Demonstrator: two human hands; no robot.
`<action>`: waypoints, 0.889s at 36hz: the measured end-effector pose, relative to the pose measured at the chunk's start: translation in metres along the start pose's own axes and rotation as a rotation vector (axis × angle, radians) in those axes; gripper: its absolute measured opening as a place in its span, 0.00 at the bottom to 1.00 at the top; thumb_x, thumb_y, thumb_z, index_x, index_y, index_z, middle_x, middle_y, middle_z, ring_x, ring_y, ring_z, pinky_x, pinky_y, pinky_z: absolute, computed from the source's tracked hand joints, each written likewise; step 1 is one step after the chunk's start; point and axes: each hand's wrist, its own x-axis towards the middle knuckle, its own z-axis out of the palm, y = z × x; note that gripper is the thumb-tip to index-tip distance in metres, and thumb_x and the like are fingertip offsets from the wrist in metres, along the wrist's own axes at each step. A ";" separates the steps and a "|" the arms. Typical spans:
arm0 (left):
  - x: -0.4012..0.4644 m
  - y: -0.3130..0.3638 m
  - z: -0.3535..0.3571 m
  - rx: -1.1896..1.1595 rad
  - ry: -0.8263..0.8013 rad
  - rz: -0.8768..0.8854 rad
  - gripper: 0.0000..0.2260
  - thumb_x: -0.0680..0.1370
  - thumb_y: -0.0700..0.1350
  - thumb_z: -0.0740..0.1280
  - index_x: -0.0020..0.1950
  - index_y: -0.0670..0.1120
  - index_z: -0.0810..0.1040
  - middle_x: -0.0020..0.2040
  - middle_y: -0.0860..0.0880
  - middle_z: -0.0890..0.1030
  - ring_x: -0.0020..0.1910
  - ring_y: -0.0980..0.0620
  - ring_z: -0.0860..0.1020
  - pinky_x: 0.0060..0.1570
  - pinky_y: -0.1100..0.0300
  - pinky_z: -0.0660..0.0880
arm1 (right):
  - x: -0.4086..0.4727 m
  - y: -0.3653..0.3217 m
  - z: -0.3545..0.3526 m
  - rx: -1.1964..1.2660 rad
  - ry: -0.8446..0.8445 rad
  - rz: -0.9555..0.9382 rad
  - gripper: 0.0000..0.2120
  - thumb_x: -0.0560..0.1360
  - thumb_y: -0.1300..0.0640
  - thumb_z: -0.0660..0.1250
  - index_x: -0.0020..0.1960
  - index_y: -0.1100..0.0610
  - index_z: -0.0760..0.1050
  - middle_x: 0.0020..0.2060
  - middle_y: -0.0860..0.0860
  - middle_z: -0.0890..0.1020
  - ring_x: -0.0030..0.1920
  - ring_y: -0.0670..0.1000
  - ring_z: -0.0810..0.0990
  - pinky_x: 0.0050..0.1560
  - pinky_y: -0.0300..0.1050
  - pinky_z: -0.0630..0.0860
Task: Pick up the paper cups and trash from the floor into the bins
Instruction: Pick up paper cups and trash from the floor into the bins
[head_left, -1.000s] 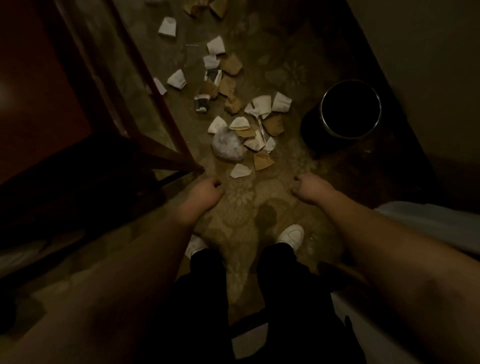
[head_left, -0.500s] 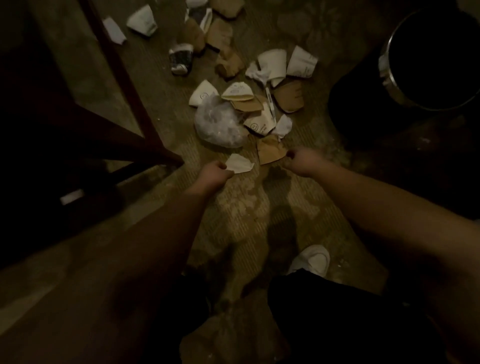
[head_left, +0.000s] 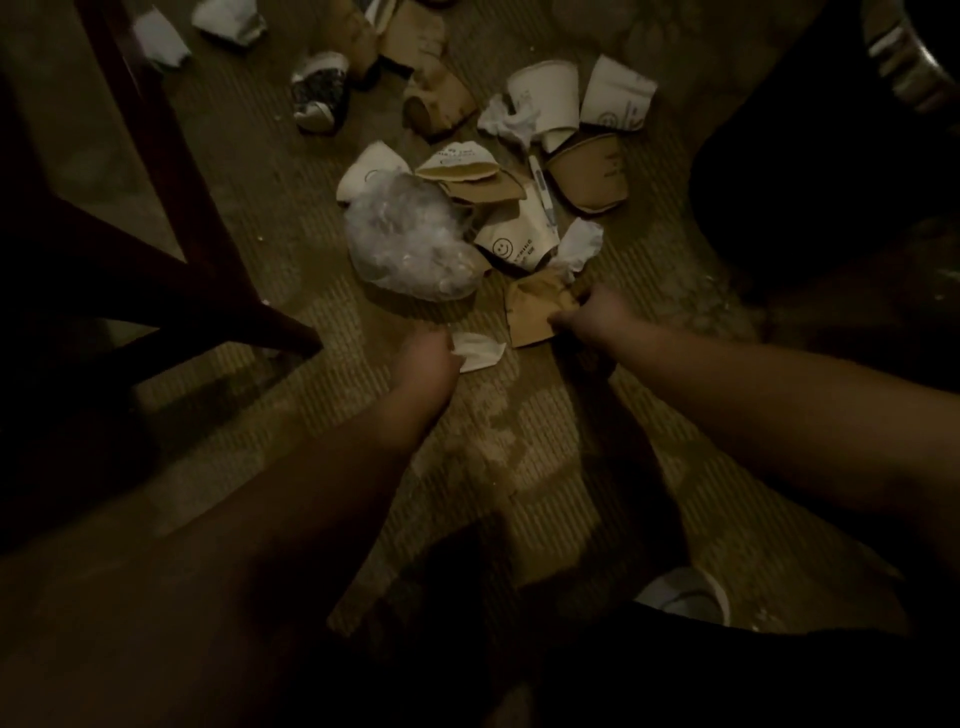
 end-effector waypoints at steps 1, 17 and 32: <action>-0.001 0.000 -0.001 0.012 -0.010 0.014 0.12 0.77 0.44 0.68 0.56 0.39 0.79 0.57 0.38 0.78 0.57 0.40 0.76 0.50 0.55 0.70 | -0.002 0.001 0.001 -0.006 -0.003 0.004 0.30 0.72 0.46 0.76 0.68 0.58 0.71 0.61 0.57 0.78 0.59 0.60 0.78 0.55 0.54 0.78; -0.023 0.006 -0.073 0.140 -0.225 0.180 0.09 0.76 0.44 0.68 0.56 0.48 0.78 0.52 0.48 0.79 0.51 0.49 0.78 0.51 0.54 0.77 | -0.009 -0.003 -0.040 -0.017 -0.395 -0.141 0.14 0.75 0.59 0.70 0.60 0.51 0.76 0.51 0.54 0.82 0.53 0.55 0.81 0.57 0.52 0.77; 0.032 0.002 -0.142 -0.058 0.236 0.136 0.10 0.78 0.46 0.67 0.57 0.46 0.82 0.72 0.46 0.65 0.73 0.41 0.60 0.71 0.48 0.63 | -0.023 -0.022 -0.060 -0.378 -0.184 -0.371 0.05 0.77 0.53 0.68 0.52 0.48 0.78 0.51 0.50 0.82 0.51 0.50 0.80 0.51 0.46 0.75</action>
